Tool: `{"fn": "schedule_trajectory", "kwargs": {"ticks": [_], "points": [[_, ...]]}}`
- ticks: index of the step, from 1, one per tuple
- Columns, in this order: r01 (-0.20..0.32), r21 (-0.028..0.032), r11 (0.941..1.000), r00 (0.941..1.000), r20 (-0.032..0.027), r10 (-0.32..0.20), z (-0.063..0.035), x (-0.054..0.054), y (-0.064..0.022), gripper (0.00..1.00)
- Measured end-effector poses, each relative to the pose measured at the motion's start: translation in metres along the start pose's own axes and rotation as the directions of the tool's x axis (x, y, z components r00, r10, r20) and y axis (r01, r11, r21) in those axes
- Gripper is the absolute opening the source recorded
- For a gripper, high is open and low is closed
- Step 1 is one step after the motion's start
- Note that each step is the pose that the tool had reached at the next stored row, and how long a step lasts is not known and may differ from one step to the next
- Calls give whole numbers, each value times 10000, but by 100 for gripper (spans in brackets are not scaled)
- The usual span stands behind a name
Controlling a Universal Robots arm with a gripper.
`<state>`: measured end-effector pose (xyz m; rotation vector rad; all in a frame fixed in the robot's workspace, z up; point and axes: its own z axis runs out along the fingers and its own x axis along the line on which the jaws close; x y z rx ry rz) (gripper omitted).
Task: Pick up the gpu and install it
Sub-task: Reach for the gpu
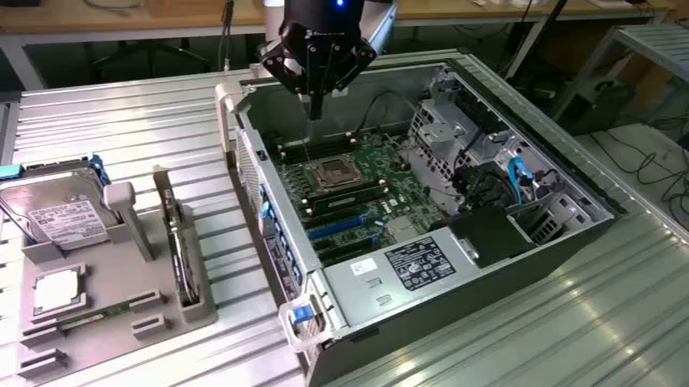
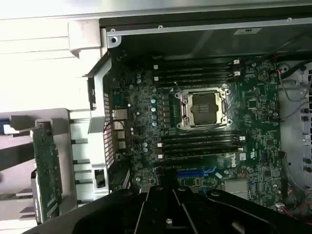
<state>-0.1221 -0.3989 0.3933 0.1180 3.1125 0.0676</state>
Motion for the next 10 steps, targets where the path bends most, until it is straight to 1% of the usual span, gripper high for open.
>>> {"fn": "schedule_trajectory", "kwargs": {"ticks": [1, 4, 6, 7, 10], "points": [[0, 0, 10000, 10000, 0, 0, -1, 29, -3, 11], [2, 0, 10000, 10000, 0, -2, -9, 346, -27, 11], [4, 1, 10000, 10000, -2, -4, -10, 601, -52, 11], [11, -1, 10000, 10000, -1, -11, -11, 637, -73, 11], [38, -2, 10000, 10000, -3, -38, -11, 681, -104, 11]]}}
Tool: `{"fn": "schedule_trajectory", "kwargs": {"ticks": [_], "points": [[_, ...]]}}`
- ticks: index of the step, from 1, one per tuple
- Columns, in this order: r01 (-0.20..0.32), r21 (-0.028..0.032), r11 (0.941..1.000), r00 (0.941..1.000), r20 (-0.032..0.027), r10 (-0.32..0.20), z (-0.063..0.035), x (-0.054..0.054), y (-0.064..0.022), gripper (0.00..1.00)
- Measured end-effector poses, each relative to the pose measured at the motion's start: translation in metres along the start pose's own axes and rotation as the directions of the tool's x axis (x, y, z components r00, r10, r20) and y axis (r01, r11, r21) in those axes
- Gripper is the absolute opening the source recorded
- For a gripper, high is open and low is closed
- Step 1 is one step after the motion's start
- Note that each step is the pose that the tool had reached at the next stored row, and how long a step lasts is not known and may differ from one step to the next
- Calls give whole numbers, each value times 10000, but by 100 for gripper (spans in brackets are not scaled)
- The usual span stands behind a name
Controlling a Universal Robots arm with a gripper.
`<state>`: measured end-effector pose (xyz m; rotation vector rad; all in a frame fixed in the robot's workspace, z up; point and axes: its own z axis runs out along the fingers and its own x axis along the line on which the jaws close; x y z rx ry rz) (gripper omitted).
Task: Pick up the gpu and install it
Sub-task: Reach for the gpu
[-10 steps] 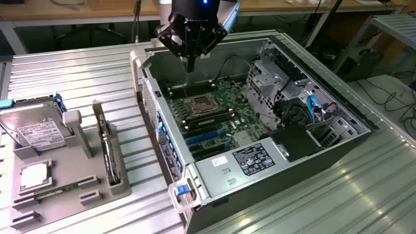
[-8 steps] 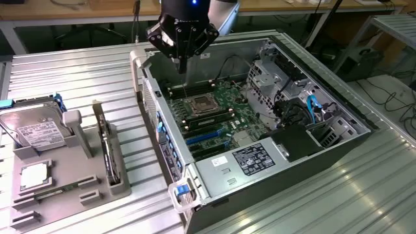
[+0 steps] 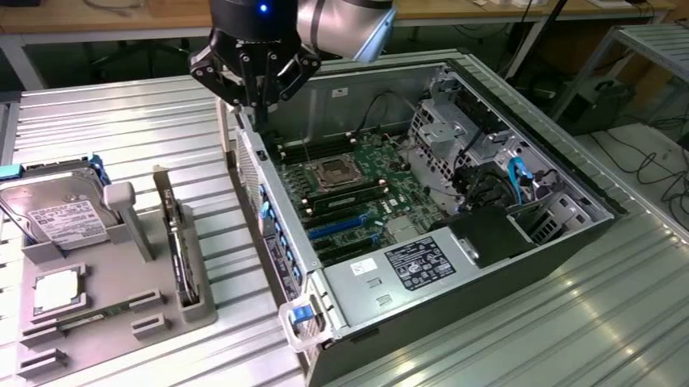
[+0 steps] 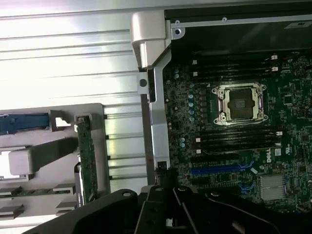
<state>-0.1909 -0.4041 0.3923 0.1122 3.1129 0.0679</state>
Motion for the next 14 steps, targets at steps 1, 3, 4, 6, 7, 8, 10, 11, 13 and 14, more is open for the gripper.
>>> {"fn": "schedule_trajectory", "kwargs": {"ticks": [1, 3, 4, 6, 7, 8, 10, 11, 13, 14], "points": [[21, 1, 10000, 10000, -2, -21, -1, 13, -8, 11], [72, 0, 10000, 10000, -4, -72, 0, 34, -19, 11], [100, -1, 10000, 10000, -5, -100, 0, 44, -22, 11], [161, -3, 9999, 9999, -7, -161, 1, 68, -29, 11], [186, -3, 9998, 9998, -9, -186, 1, 79, -32, 11], [210, -4, 9998, 9998, -10, -210, 1, 93, -35, 11], [268, -6, 9996, 9996, -13, -268, 2, 132, -41, 11], [300, -7, 9995, 9995, -13, -300, 2, 157, -44, 11], [348, -8, 9994, 9994, -16, -348, 1, 206, -50, 11], [364, -8, 9993, 9993, -17, -364, 1, 224, -52, 11]]}}
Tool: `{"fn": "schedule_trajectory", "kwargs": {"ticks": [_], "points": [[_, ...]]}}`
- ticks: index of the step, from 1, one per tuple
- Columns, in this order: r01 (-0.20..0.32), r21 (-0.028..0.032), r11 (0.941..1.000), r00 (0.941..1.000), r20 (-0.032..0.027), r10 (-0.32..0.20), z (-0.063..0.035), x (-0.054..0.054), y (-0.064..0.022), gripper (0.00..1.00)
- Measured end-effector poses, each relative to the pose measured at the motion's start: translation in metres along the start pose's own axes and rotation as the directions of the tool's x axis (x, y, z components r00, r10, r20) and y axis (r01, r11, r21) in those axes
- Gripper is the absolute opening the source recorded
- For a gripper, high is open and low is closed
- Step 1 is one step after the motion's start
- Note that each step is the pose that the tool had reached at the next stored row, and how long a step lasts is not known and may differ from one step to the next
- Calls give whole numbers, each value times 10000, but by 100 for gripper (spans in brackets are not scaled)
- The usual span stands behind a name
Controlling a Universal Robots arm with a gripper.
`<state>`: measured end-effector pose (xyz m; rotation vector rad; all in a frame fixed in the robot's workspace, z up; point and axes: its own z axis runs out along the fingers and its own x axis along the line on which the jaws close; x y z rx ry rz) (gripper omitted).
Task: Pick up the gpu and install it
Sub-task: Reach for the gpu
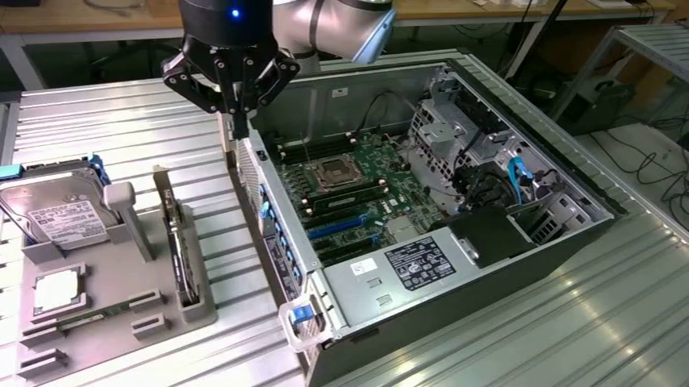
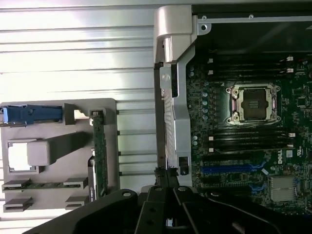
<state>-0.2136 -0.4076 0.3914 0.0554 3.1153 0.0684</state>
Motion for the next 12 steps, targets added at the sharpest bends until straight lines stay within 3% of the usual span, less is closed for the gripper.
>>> {"fn": "schedule_trajectory", "kwargs": {"ticks": [12], "points": [[216, -6, 9998, 9998, -9, -216, 0, 199, -19, 11]]}}
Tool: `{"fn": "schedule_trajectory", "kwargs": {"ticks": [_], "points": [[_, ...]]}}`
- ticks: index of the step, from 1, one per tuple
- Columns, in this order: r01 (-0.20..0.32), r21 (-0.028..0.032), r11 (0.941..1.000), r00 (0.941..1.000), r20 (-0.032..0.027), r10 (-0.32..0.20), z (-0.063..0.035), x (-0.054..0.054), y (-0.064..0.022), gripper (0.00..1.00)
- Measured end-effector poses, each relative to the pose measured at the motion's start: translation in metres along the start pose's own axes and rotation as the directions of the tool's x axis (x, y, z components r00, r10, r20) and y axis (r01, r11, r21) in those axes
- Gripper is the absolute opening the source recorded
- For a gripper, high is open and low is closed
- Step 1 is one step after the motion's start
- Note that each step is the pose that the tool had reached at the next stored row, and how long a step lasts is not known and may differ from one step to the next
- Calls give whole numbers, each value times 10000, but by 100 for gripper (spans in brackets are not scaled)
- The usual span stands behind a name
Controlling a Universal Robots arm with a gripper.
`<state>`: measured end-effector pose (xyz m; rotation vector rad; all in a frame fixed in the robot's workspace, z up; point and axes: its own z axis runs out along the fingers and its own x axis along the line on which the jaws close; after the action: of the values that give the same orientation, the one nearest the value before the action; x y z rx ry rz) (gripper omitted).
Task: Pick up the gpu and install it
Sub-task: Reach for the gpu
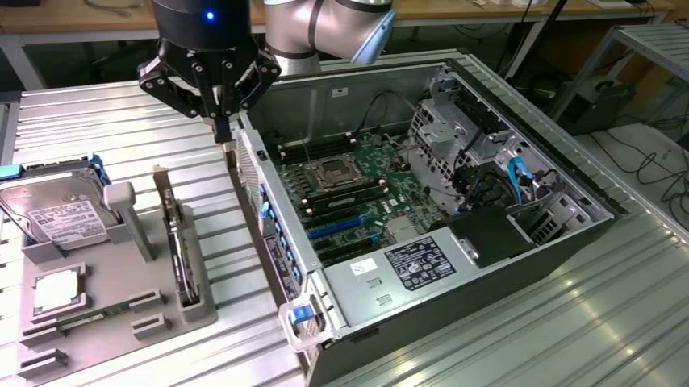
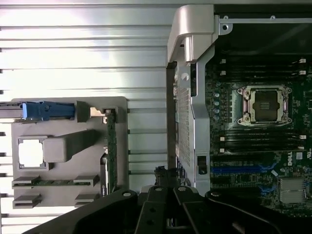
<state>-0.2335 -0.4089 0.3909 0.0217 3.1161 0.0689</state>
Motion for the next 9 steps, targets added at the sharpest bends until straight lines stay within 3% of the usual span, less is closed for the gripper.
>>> {"fn": "schedule_trajectory", "kwargs": {"ticks": [9], "points": [[149, -3, 9999, 9999, -7, -149, 2, 134, -18, 11]]}}
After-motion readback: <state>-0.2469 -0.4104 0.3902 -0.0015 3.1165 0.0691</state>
